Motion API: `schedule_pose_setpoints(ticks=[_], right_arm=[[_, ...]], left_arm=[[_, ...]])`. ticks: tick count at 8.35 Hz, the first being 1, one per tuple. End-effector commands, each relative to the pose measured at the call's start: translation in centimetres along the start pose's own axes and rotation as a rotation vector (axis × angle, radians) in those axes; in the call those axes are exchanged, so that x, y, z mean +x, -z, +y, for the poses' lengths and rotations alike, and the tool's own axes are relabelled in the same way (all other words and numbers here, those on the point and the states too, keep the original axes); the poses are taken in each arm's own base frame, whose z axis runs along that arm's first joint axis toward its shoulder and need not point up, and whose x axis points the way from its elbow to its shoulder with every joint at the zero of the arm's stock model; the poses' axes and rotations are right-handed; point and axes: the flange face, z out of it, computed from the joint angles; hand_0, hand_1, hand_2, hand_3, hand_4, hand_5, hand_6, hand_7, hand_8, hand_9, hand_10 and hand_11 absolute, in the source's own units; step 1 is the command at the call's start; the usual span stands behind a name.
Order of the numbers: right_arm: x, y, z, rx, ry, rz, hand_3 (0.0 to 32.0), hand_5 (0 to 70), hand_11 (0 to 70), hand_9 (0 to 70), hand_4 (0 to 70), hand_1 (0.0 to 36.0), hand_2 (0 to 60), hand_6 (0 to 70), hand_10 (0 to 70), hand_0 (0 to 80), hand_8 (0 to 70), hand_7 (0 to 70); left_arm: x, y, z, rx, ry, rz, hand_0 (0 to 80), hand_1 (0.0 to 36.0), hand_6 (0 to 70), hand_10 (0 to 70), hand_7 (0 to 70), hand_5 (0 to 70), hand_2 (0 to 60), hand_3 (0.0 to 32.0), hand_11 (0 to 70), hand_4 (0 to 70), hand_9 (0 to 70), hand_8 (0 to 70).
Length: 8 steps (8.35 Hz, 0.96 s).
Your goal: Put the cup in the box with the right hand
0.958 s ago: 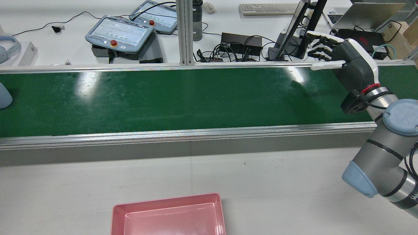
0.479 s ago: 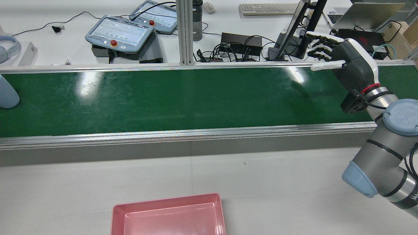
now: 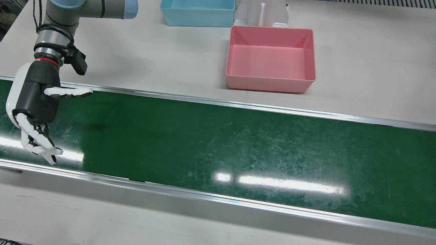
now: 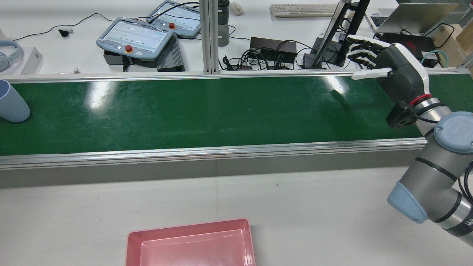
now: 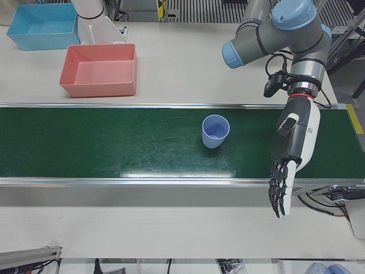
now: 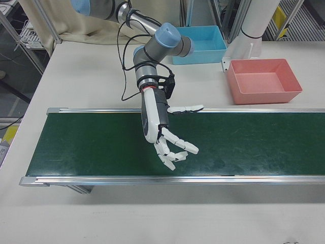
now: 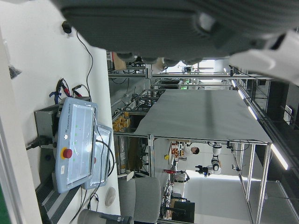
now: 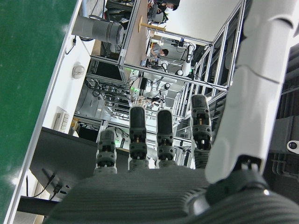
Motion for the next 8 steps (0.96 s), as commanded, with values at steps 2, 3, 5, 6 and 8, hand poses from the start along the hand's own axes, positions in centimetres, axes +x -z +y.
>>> schedule_pose_setpoints(ticks=[2, 3, 5, 6, 8], right_arm=[[0.06, 0.05, 0.02, 0.000, 0.000, 0.002, 0.0, 6.7, 5.2, 7.7, 12.7, 12.2, 0.0, 5.1, 2.0, 61.6, 3.3, 12.5], [0.08, 0.04, -0.05, 0.001, 0.001, 0.002, 0.0, 6.6, 3.9, 5.8, 13.2, 11.6, 0.0, 4.5, 1.1, 62.4, 2.3, 9.8], [0.18, 0.05, -0.09, 0.002, 0.001, 0.004, 0.0, 6.5, 3.4, 6.2, 10.1, 14.3, 0.0, 4.6, 0.8, 60.3, 2.5, 10.8], [0.21, 0.04, -0.16, 0.003, 0.002, 0.004, 0.0, 6.5, 3.0, 7.1, 14.4, 11.5, 0.0, 4.8, 0.5, 62.3, 3.0, 11.7], [0.13, 0.02, -0.18, 0.004, 0.002, 0.003, 0.0, 6.4, 2.3, 7.7, 15.7, 11.1, 0.0, 5.0, 0.1, 62.3, 3.3, 13.2]], left_arm=[[0.02, 0.01, 0.00, 0.000, 0.000, 0.000, 0.0, 0.0, 0.0, 0.0, 0.0, 0.0, 0.0, 0.0, 0.0, 0.0, 0.0, 0.0], [-0.07, -0.03, 0.00, 0.000, 0.000, -0.001, 0.0, 0.0, 0.0, 0.0, 0.0, 0.0, 0.0, 0.0, 0.0, 0.0, 0.0, 0.0], [0.02, 0.01, 0.07, -0.002, 0.000, 0.000, 0.0, 0.0, 0.0, 0.0, 0.0, 0.0, 0.0, 0.0, 0.0, 0.0, 0.0, 0.0], [-0.07, -0.03, 0.07, -0.002, 0.000, -0.001, 0.0, 0.0, 0.0, 0.0, 0.0, 0.0, 0.0, 0.0, 0.0, 0.0, 0.0, 0.0], [0.02, 0.01, 0.07, -0.002, 0.000, 0.000, 0.0, 0.0, 0.0, 0.0, 0.0, 0.0, 0.0, 0.0, 0.0, 0.0, 0.0, 0.0]])
